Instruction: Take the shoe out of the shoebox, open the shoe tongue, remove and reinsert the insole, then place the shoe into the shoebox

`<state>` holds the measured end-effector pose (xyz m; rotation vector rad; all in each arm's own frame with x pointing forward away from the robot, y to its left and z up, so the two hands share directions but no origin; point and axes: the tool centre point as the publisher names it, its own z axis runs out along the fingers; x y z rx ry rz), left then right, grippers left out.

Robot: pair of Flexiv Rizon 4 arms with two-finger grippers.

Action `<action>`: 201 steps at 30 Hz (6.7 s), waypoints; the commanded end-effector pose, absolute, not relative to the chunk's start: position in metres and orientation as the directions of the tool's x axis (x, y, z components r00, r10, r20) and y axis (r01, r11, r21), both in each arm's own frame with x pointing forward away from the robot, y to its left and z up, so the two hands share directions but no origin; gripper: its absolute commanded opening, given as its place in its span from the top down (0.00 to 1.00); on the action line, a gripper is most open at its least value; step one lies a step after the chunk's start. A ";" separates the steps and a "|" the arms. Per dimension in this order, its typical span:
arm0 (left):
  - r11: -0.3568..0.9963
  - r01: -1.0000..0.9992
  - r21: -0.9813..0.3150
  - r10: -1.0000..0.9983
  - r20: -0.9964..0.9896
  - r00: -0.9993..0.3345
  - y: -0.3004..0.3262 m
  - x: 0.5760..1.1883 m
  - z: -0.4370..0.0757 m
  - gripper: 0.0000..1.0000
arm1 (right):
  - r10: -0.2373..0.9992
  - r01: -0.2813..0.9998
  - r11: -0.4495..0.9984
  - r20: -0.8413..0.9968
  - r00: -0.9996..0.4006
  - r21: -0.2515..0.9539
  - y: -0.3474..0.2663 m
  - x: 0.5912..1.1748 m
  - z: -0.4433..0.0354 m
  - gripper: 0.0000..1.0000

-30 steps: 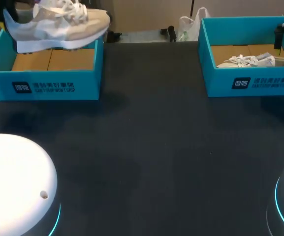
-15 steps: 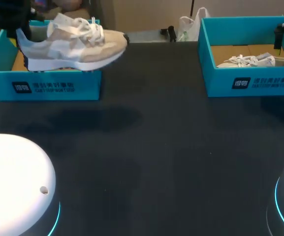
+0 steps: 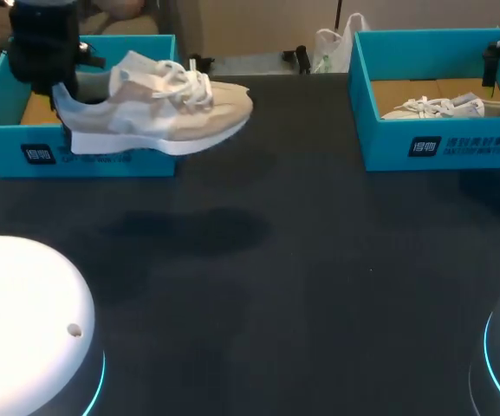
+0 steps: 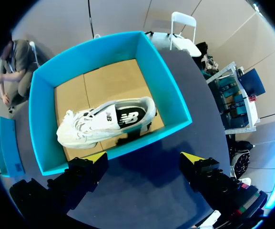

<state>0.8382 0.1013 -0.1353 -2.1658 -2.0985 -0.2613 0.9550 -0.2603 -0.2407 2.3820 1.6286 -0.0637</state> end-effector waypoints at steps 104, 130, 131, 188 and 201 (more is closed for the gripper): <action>0.080 0.996 0.038 0.967 0.239 -0.086 -0.113 0.742 -0.356 1.00 | 0.911 0.922 -0.341 -0.177 0.373 0.185 -0.261 0.955 -0.241 0.00; 0.097 0.995 -0.008 0.959 0.270 -0.091 -0.105 0.745 -0.387 0.00 | 0.911 0.922 -0.341 -0.177 0.373 0.185 -0.261 0.955 -0.241 0.00; 0.097 0.995 -0.012 0.961 0.261 -0.090 -0.104 0.745 -0.383 0.00 | 0.911 0.922 -0.341 -0.177 0.373 0.185 -0.261 0.955 -0.241 0.00; 0.507 0.679 -0.531 0.779 -0.055 -0.625 -0.068 0.757 -0.313 0.00 | 0.911 0.922 -0.341 -0.177 0.373 0.185 -0.261 0.955 -0.241 0.00; 0.662 0.334 -0.671 0.489 0.049 -0.871 -0.047 0.758 -0.316 0.00 | 0.911 0.922 -0.341 -0.177 0.373 0.185 -0.261 0.955 -0.241 0.00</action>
